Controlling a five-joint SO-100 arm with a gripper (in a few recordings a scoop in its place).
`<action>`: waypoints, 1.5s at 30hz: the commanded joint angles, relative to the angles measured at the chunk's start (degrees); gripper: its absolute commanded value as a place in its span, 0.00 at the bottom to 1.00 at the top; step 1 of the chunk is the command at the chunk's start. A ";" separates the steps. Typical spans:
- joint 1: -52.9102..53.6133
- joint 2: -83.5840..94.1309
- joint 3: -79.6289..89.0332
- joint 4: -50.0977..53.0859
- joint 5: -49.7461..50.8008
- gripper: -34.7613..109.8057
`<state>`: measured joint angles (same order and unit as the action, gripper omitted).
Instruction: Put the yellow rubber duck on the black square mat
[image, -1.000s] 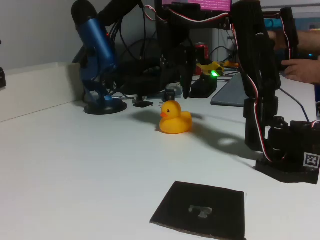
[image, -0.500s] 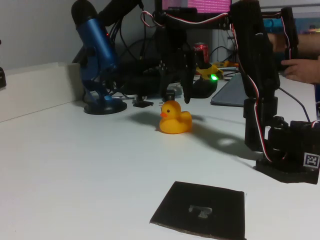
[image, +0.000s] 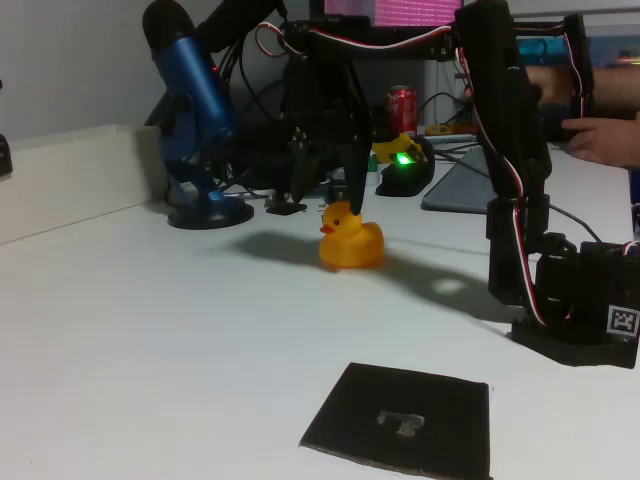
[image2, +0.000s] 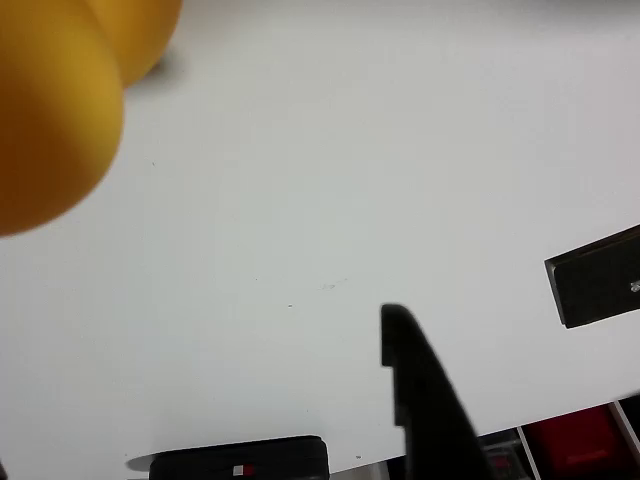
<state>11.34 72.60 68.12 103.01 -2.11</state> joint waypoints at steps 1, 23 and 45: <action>0.09 1.58 -0.44 3.08 -0.53 0.56; 12.04 0.79 -0.53 2.99 -0.79 0.56; 3.43 0.62 -0.53 2.90 -0.18 0.56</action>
<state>15.21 72.16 68.38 103.01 -2.20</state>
